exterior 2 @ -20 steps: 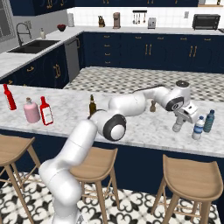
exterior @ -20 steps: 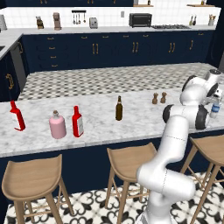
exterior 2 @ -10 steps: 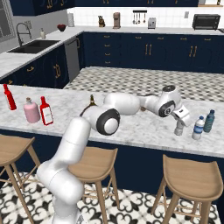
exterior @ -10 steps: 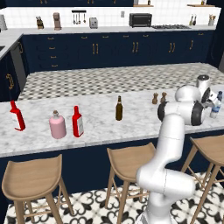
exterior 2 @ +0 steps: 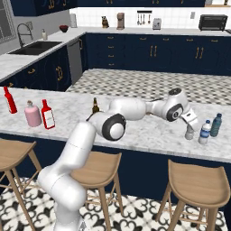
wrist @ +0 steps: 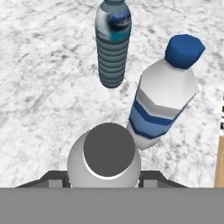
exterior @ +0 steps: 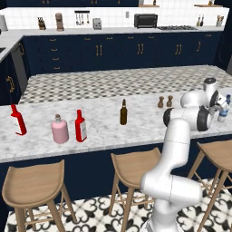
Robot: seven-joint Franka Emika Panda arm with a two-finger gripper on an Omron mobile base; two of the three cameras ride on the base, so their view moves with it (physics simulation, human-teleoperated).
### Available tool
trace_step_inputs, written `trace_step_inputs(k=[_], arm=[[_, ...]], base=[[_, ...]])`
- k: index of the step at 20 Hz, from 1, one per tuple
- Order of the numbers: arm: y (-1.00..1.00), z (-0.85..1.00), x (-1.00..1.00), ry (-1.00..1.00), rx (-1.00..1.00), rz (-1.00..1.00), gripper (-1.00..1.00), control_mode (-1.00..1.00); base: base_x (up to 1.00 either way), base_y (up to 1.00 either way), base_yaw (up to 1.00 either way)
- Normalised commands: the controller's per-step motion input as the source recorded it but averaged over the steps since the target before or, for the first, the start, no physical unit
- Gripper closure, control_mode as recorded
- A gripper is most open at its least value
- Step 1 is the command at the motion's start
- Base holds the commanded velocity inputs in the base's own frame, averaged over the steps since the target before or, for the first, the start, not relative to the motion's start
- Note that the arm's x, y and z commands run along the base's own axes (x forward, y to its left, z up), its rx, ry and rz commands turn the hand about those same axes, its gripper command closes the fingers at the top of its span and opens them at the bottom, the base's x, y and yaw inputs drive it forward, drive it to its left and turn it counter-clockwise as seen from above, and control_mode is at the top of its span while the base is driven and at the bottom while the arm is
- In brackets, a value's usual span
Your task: Move the plastic bottles in the middle to the plastics group, and the glass bottles in the middle to the glass group.
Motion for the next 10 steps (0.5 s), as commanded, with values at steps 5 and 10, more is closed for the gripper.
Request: trace_step_inputs(k=[5,10], arm=[[0.23,-0.41,-0.2,0.0,0.0,-0.02,1.0,-1.0],[0.14,-0.03,-0.02,0.0,0.0,0.0,-1.0,-1.0]], base=[[0.0,0.0,0.0],[0.0,0.0,0.0]])
